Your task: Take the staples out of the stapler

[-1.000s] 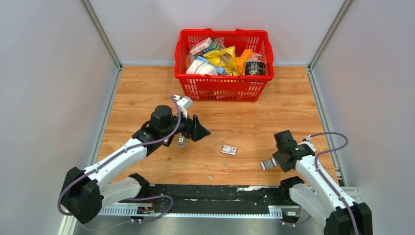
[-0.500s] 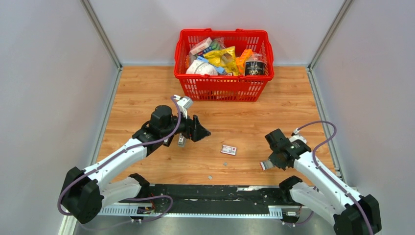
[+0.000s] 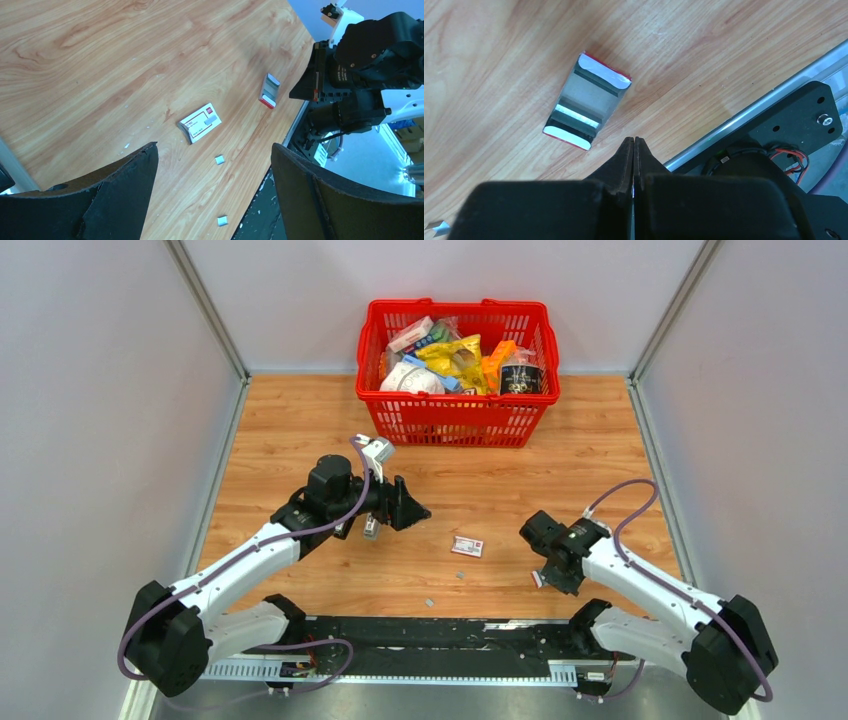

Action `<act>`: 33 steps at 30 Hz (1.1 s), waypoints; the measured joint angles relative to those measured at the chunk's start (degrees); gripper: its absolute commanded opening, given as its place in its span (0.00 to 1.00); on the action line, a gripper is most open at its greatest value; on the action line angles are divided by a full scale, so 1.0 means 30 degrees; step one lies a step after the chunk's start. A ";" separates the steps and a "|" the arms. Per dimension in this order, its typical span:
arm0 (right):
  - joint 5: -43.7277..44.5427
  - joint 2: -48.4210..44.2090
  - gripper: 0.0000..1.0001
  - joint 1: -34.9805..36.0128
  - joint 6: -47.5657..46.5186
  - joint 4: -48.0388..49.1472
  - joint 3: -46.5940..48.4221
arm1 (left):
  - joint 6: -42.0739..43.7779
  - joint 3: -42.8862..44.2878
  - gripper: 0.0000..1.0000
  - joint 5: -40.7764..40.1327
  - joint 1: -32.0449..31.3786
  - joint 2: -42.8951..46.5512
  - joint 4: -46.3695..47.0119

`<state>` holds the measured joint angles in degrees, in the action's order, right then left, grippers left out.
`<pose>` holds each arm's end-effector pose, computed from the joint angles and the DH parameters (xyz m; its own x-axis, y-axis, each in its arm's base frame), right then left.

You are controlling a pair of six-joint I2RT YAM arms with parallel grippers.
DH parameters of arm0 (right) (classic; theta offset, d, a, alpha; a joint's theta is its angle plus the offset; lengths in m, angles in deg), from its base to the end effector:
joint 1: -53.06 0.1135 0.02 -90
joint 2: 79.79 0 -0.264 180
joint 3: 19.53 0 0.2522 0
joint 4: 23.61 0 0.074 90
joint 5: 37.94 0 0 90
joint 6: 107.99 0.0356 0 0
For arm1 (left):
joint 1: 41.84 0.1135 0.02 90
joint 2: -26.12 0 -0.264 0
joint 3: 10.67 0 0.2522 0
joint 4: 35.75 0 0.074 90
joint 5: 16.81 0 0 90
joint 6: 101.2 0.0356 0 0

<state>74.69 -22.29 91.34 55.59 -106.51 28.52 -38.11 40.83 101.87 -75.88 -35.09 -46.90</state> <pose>0.1047 0.0652 0.1880 -0.7821 0.5107 -0.3572 0.5872 0.7958 -0.1480 0.1891 -0.1484 0.2649 -0.6536 -0.0377 -0.7559 0.6357 0.5146 -0.5753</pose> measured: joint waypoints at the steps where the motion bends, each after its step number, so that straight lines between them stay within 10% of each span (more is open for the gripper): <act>1: 0.0000 0.0087 0.00 0.0066 0.0102 0.0022 -0.0080 | -0.0007 0.0000 0.90 0.0015 0.0000 0.0000 0.0000; 33: 0.1275 0.5268 0.00 0.0073 -0.0066 0.4437 0.0379 | 0.0073 0.0000 0.90 -0.0153 0.0000 -0.0678 -0.0423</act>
<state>78.51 -6.49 91.56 55.40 -93.20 29.65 -37.89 40.83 101.41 -75.88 -37.12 -48.17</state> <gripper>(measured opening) 0.004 0.898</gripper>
